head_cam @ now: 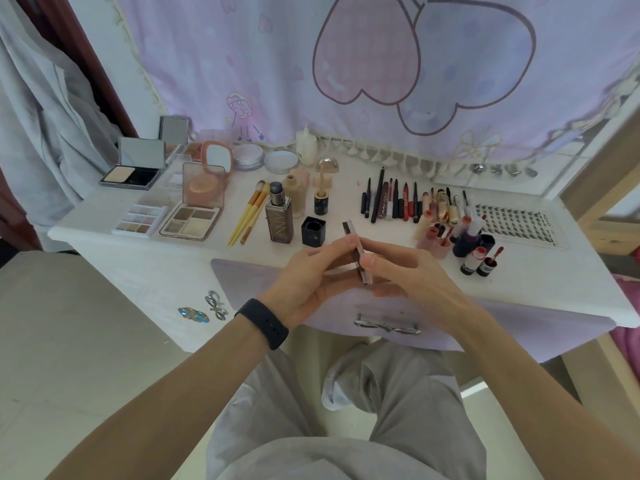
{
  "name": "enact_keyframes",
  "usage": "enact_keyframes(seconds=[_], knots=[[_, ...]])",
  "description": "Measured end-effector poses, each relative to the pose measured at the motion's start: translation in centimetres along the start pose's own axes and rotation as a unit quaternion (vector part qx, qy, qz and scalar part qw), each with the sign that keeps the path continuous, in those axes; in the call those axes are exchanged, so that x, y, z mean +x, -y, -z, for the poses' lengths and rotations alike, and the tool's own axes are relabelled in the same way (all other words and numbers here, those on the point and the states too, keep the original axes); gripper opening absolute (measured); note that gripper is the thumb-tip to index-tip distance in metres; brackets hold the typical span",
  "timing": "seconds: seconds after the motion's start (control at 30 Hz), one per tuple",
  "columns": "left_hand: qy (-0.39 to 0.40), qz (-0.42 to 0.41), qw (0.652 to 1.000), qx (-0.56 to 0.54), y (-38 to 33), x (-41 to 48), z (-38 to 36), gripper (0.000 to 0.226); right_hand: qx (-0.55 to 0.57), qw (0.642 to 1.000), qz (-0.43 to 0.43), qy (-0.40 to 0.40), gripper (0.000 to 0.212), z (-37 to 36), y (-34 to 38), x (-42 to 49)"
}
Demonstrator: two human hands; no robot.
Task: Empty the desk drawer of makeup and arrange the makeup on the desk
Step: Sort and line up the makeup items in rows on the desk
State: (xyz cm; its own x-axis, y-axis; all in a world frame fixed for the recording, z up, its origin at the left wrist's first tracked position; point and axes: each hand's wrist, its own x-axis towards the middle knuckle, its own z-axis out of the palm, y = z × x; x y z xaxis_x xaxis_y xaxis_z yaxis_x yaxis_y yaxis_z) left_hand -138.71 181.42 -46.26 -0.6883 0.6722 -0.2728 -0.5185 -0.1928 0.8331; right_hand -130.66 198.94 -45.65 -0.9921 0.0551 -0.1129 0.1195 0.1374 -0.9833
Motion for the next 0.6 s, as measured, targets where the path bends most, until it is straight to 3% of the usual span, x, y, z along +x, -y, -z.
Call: enact_keyframes(seconds=[0.1, 0.17, 0.23, 0.37, 0.47, 0.6], knots=[[-0.036, 0.073, 0.997, -0.006, -0.2, 0.3, -0.2, 0.061, -0.092, 0.996, 0.01, 0.011, 0.052, 1.1, -0.1, -0.2], [-0.044, 0.101, 0.994, 0.012, -0.2, 0.4, -0.5, 0.071, -0.074, 0.997, 0.027, 0.009, 0.046, 1.5, -0.3, -0.1], [-0.042, 0.106, 0.993, 0.033, -0.5, 0.5, -0.7, 0.066, -0.04, 0.998, 0.04, 0.007, 0.046, 1.6, -0.6, 0.1], [-0.026, 0.073, 0.987, 0.138, -0.9, 0.0, -0.8, 0.08, -0.01, 0.998, 0.049, -0.04, 0.047, 1.2, -0.3, 0.3], [-0.042, 0.007, 0.985, 0.169, -0.8, -0.3, -0.9, 0.065, -0.001, 0.998, 0.048, -0.043, 0.046, 0.6, -0.5, 0.3], [-0.061, -0.018, 0.985, 0.159, -0.9, -0.5, -0.9, 0.051, -0.001, 0.998, 0.059, -0.028, 0.044, 0.3, -0.5, 0.3]])
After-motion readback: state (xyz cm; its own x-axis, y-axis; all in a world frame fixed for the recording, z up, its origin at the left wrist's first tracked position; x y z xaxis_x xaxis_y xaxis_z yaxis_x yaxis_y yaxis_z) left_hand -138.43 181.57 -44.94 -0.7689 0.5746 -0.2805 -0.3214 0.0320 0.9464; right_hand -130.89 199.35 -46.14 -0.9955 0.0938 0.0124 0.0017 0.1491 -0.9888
